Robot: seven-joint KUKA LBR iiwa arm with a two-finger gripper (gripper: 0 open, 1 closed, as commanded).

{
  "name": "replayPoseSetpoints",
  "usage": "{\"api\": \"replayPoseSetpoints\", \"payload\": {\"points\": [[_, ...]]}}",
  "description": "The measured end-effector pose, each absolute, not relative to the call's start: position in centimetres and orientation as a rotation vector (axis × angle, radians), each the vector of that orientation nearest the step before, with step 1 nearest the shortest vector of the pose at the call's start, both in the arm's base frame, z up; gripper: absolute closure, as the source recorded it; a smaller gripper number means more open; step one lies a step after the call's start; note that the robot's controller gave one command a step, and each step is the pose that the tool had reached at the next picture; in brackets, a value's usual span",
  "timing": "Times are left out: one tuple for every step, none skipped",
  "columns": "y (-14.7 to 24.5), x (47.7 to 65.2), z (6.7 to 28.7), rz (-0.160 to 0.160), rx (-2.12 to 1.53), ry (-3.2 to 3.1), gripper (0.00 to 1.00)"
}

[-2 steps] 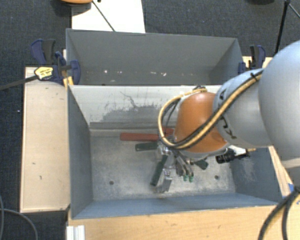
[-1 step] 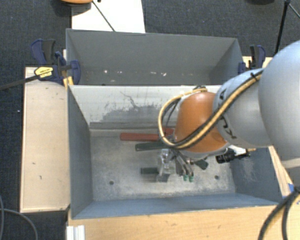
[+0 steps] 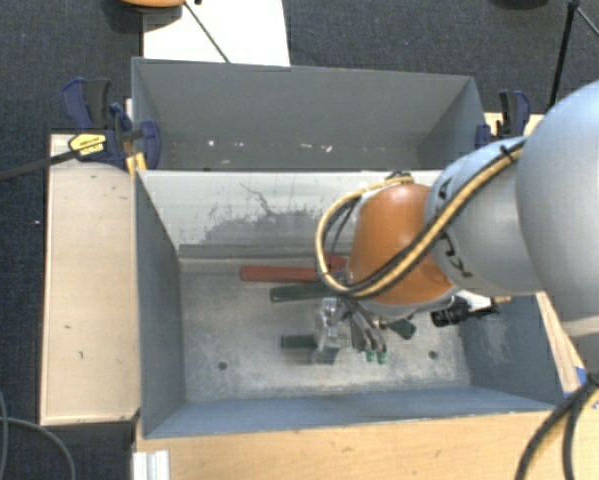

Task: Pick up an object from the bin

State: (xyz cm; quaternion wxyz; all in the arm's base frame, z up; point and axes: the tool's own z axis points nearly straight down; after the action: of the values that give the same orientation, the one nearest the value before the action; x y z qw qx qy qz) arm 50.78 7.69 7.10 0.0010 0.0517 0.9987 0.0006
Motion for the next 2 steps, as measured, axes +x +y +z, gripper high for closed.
{"api": "replayPoseSetpoints", "payload": {"points": [[10.4,50.8,7.5,0.0,0.246,3.128,1.0],[17.6,53.1,7.5,0.002,0.255,3.13,0.0]]}}
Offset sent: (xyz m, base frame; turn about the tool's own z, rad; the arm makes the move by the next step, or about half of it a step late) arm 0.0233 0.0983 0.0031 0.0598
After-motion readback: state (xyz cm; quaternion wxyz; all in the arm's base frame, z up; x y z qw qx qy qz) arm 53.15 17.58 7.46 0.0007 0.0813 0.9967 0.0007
